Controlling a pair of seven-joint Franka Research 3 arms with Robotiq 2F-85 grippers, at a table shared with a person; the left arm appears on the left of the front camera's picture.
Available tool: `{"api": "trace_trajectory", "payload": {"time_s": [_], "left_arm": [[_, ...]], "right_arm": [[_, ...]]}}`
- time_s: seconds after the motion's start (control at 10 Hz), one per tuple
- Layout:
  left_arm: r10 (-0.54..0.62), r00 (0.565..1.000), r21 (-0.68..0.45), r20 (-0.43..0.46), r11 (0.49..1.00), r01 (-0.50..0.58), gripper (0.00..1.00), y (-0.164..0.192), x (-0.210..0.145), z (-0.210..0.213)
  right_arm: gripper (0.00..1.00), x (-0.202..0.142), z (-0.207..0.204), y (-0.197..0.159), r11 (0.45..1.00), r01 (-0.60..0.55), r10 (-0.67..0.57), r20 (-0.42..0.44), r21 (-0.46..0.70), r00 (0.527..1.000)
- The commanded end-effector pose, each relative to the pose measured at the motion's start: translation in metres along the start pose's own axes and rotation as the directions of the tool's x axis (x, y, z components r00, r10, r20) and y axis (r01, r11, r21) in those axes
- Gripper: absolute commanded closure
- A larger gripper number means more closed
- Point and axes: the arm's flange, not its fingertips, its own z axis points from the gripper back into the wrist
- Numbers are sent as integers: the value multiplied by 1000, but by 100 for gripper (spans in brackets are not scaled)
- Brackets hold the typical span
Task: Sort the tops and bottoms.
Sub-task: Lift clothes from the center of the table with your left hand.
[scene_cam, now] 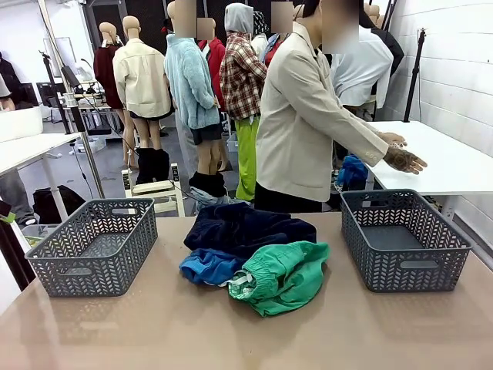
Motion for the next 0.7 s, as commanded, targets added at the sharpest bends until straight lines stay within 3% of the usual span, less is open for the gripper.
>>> {"api": "trace_trajectory", "payload": {"time_s": [0.0, 0.6], "left_arm": [[4, 1000, -3, -1, 1000, -4, 0, 2, -2, 2], [4, 1000, -3, -1, 1000, -4, 0, 2, -2, 2]], "right_arm": [[0, -2, 0, 0, 1000, 1, -1, -12, -3, 1000], [0, -2, 0, 0, 1000, 1, -1, -12, -3, 1000]]}}
